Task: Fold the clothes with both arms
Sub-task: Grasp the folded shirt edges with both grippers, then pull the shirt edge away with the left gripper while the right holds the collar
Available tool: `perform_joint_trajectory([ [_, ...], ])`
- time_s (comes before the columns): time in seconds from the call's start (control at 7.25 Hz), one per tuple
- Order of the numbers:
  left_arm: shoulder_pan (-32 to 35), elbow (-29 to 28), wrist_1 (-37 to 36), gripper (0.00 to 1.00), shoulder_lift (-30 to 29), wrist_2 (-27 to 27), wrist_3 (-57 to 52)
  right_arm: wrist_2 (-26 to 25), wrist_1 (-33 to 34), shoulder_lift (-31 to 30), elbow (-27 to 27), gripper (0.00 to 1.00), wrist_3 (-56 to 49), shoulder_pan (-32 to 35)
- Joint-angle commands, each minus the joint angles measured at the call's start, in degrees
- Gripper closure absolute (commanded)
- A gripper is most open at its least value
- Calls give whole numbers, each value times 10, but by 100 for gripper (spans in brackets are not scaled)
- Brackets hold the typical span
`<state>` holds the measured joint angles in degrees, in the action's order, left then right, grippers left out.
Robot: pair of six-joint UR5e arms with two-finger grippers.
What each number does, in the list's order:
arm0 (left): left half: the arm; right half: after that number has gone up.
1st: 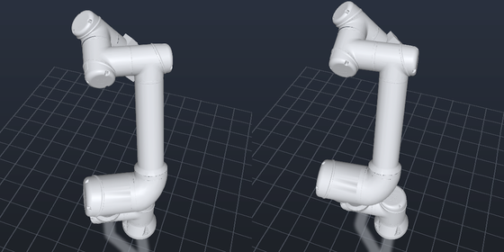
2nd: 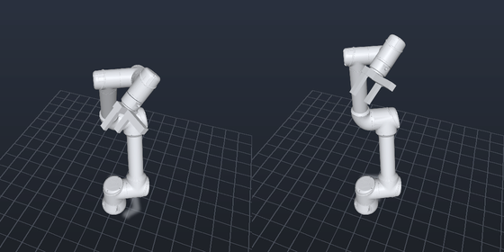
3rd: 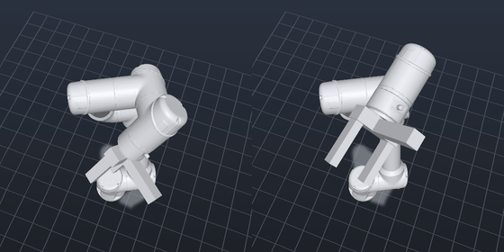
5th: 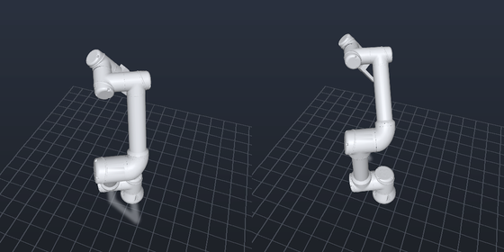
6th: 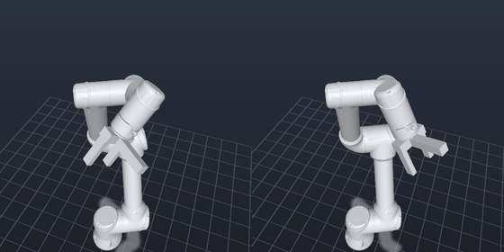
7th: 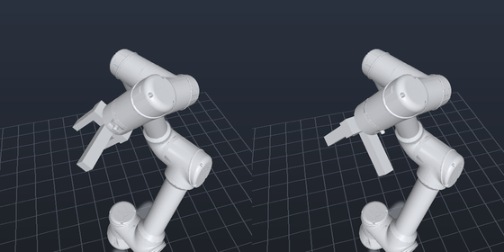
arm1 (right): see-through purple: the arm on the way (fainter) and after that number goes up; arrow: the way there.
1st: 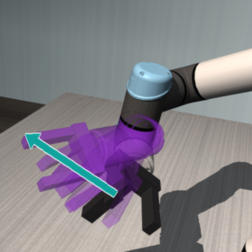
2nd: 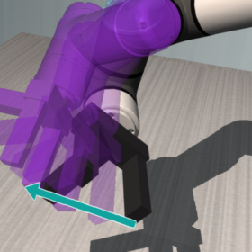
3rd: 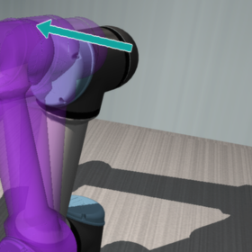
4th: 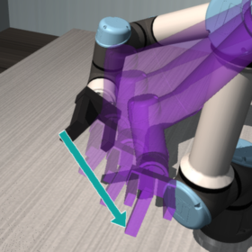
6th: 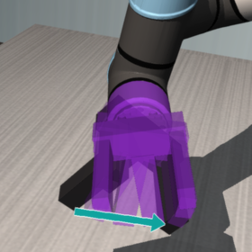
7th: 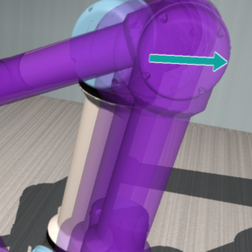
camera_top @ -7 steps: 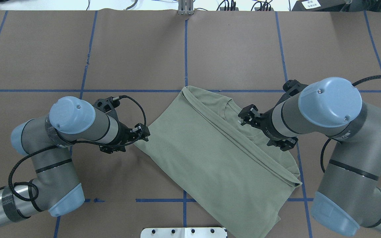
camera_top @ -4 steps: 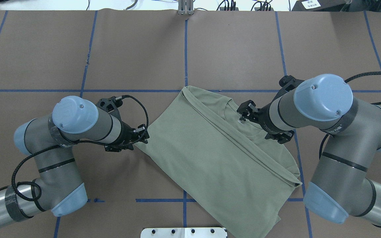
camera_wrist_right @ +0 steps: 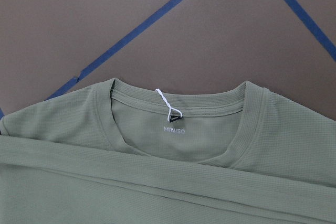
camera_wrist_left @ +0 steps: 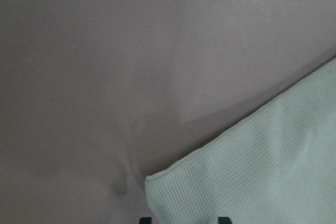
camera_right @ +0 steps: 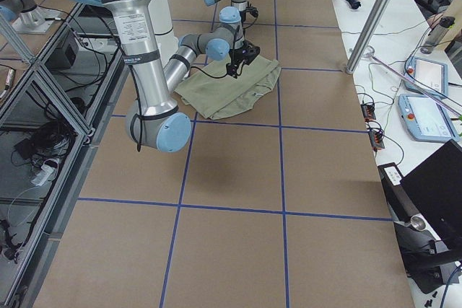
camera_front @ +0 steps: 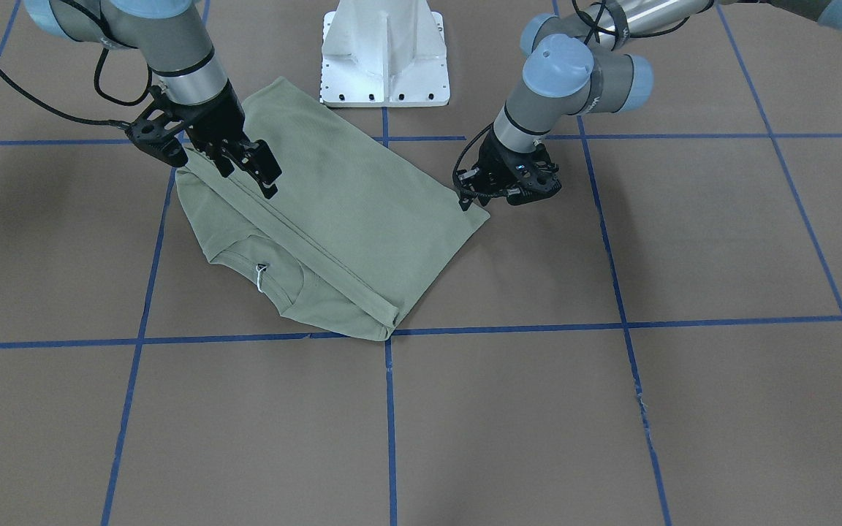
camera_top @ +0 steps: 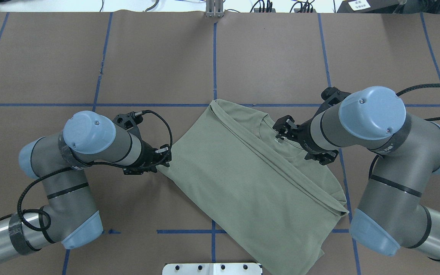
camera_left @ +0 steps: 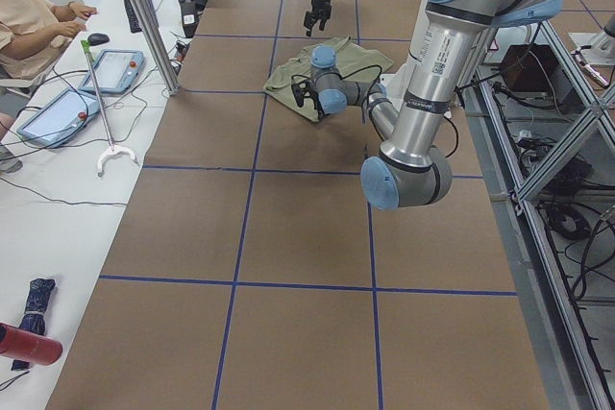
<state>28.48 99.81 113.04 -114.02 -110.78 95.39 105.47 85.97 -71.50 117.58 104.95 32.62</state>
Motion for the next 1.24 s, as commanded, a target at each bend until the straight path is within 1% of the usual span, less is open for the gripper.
perform_joint_trajectory([
  [0.0,0,-9,1,57,-4,0,0,1,0,1,-3,0,0,0],
  [0.14,0,-13,1,65,-4,0,0,1,0,1,-4,0,0,0],
  [0.28,1,-13,1,89,-3,0,0,1,0,1,-5,0,1,0],
  [0.41,3,-13,1,100,-3,0,-6,1,-1,2,-9,0,1,0],
  [0.55,23,-10,1,100,-4,1,-8,1,-1,3,-8,0,1,0],
  [0.69,84,-12,9,100,-13,-1,-69,0,-1,2,-9,0,1,1],
  [0.83,128,-36,10,100,-38,-1,-88,0,-1,3,-9,0,1,0],
  [0.97,163,-89,44,100,-84,-1,-86,-1,-1,4,-8,0,4,0],
  [1.1,185,-177,102,100,-136,-1,-59,-2,-2,4,-8,0,3,1],
])
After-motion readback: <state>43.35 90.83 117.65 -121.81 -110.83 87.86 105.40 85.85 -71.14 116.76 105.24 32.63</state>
